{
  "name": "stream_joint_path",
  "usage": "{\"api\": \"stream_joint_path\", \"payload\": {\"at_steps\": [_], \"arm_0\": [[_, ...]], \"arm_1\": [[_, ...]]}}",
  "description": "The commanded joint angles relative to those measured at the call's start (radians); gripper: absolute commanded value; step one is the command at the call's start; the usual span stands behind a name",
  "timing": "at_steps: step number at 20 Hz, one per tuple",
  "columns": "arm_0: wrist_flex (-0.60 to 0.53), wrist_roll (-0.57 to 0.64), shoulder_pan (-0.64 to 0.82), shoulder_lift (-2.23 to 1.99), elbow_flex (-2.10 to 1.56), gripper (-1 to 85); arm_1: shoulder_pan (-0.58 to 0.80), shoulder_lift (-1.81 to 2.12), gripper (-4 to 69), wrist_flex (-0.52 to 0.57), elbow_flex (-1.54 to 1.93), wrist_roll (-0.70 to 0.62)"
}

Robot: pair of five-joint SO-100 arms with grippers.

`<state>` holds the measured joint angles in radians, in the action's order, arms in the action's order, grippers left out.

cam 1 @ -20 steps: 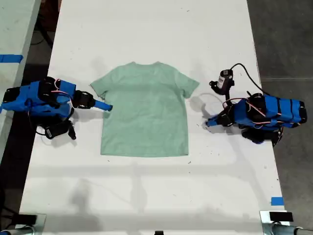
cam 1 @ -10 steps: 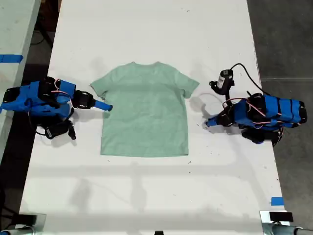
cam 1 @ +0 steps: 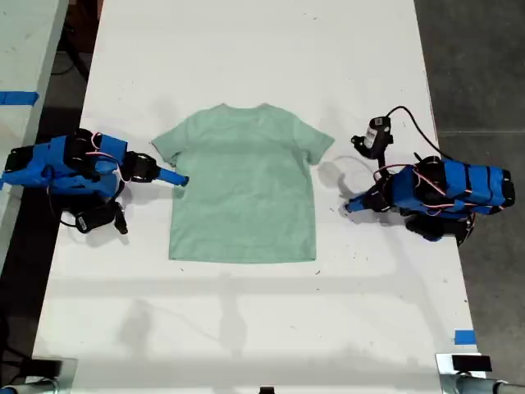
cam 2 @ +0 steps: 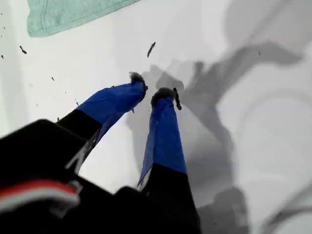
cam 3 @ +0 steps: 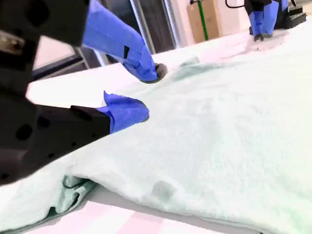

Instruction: Fold t shirt

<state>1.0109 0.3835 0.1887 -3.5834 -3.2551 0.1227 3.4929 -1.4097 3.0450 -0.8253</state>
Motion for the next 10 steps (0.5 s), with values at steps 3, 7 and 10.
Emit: {"api": "stream_joint_path", "payload": {"at_steps": [3,7,10], "arm_0": [[0.000,0.002,-0.006,-0.006,-0.035,8.6],[0.000,0.002,-0.005,-0.006,-0.035,8.6],[0.000,-0.005,0.037,-0.006,-0.035,8.6]], "arm_1": [[0.080,0.008,6.3,0.029,0.041,-0.008],[0.118,0.008,6.3,0.029,0.041,-0.008],[0.118,0.008,6.3,0.029,0.041,-0.008]]}}
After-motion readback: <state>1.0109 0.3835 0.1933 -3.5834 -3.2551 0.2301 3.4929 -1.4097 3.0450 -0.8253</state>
